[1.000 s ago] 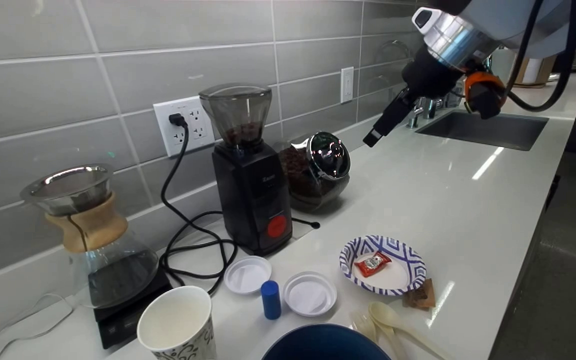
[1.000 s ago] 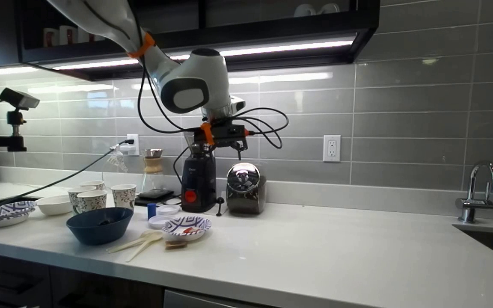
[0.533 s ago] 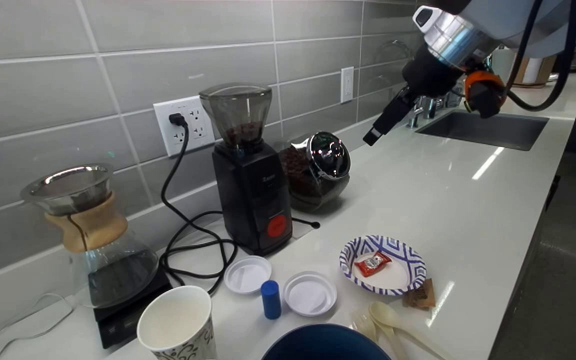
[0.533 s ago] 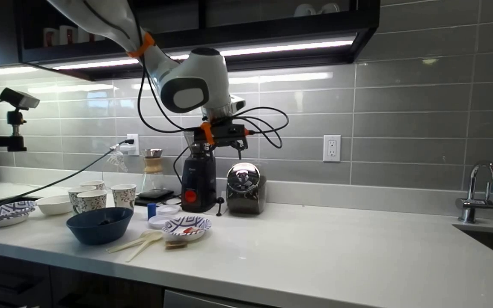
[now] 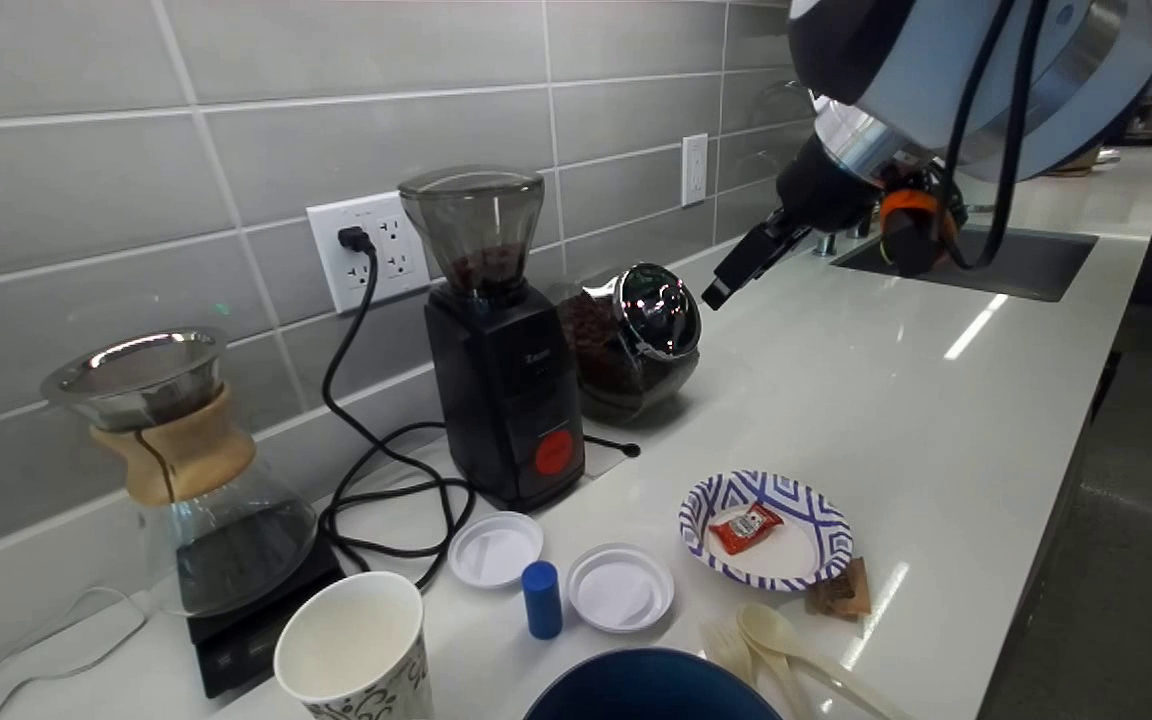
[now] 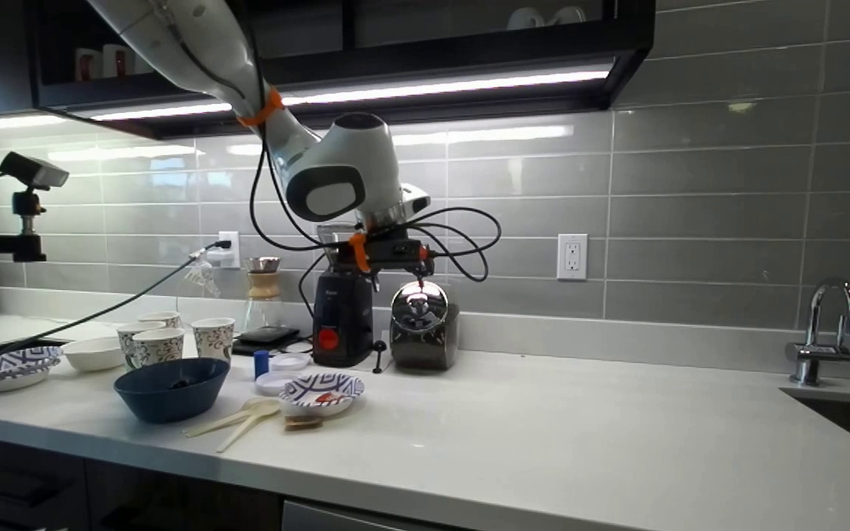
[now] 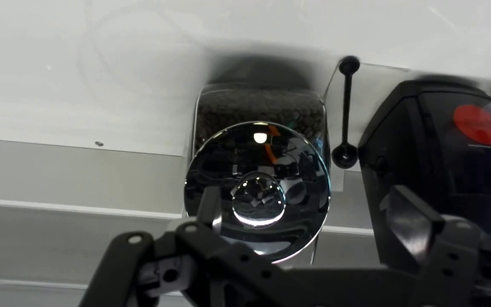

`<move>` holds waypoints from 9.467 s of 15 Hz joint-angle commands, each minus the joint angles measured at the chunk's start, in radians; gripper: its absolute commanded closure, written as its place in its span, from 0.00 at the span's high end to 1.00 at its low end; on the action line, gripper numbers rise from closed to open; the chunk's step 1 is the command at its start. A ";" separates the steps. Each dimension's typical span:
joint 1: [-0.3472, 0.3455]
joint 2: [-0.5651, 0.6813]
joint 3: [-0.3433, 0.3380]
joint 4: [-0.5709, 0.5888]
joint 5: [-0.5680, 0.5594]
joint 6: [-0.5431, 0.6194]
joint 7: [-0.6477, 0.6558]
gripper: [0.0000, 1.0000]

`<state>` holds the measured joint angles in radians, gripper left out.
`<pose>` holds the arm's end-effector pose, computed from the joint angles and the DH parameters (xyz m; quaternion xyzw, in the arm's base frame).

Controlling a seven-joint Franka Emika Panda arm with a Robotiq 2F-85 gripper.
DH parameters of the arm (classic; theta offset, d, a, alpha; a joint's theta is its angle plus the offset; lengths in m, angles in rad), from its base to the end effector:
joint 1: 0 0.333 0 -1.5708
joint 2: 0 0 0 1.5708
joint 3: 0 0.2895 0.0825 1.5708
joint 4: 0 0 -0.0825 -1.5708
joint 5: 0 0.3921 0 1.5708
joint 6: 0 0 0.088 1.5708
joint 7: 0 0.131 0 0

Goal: Remove the silver lid from the glass jar on the right and put it on the counter

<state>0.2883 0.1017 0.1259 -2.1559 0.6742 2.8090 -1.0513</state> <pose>0.5642 0.2197 0.3556 -0.8568 -0.4033 -0.3037 0.1050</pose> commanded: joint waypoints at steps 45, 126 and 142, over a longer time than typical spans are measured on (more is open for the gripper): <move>-0.014 0.289 0.068 0.275 0.160 0.102 -0.039 0.52; -0.093 0.885 -0.075 1.277 -0.750 -0.927 1.068 0.21; -0.098 0.973 -0.073 1.380 -0.753 -0.958 1.073 0.27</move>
<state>0.1899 1.0434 0.0514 -0.8449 -0.0877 1.8940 0.0101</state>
